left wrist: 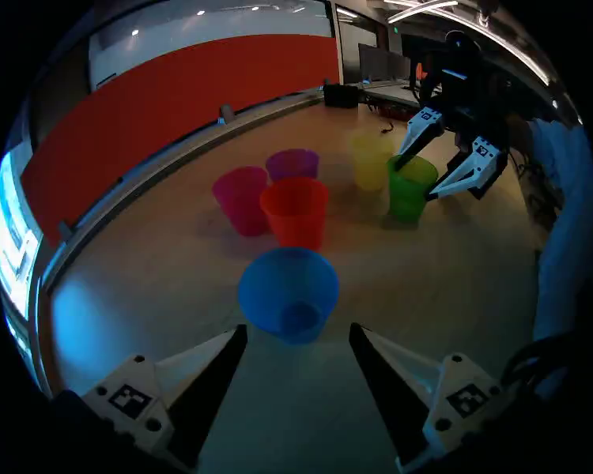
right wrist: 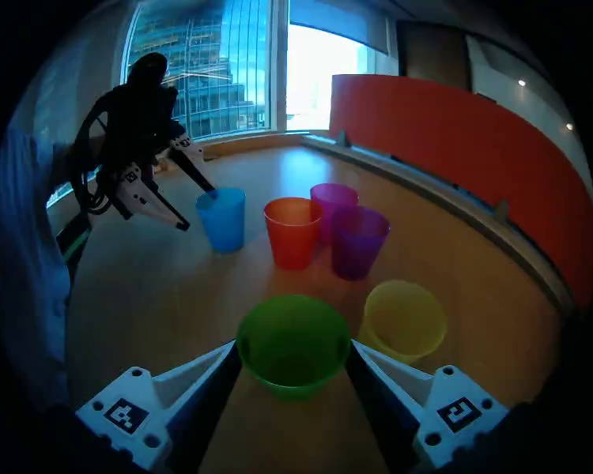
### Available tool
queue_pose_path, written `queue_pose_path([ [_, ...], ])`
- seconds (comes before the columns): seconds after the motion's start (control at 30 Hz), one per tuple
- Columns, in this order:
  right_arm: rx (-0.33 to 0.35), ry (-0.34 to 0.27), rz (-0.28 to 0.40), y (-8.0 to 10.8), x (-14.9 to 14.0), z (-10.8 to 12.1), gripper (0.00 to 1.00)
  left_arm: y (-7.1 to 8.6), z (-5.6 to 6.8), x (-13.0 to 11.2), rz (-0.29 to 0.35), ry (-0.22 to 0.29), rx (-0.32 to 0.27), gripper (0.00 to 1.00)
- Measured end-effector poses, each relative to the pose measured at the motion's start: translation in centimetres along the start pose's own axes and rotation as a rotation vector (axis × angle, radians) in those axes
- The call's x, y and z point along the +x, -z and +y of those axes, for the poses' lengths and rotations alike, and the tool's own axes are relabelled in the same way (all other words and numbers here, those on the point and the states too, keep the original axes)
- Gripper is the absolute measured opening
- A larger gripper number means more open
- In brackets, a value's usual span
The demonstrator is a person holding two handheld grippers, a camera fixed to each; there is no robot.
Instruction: Pour water
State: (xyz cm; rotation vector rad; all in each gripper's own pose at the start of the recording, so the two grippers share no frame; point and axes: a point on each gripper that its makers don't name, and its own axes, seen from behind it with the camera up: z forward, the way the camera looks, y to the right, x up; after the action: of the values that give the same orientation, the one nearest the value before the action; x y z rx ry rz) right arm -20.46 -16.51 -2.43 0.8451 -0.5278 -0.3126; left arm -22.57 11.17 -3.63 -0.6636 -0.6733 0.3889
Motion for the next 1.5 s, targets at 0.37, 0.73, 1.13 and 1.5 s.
queue_pose_path([
  [0.37, -0.014, -0.004, 0.004, 0.4, -0.1, 0.1, 0.94, 0.1, 0.3, 0.0, 0.005, 0.013, 0.001, 0.96],
  [0.73, -0.038, -0.017, -0.013, 1.9, -1.3, 0.1, 0.99, 0.9, -0.1, -0.6, 0.014, 0.036, 0.019, 0.96],
  [1.13, -0.135, -0.073, 0.024, 5.8, -2.2, 1.1, 0.99, 2.3, -1.1, -1.8, 0.038, 0.107, 0.086, 0.96],
  [1.5, -0.242, -0.159, 0.118, 9.3, -1.6, 1.7, 0.99, 4.2, -1.9, -1.2, 0.115, 0.168, 0.165, 0.96],
])
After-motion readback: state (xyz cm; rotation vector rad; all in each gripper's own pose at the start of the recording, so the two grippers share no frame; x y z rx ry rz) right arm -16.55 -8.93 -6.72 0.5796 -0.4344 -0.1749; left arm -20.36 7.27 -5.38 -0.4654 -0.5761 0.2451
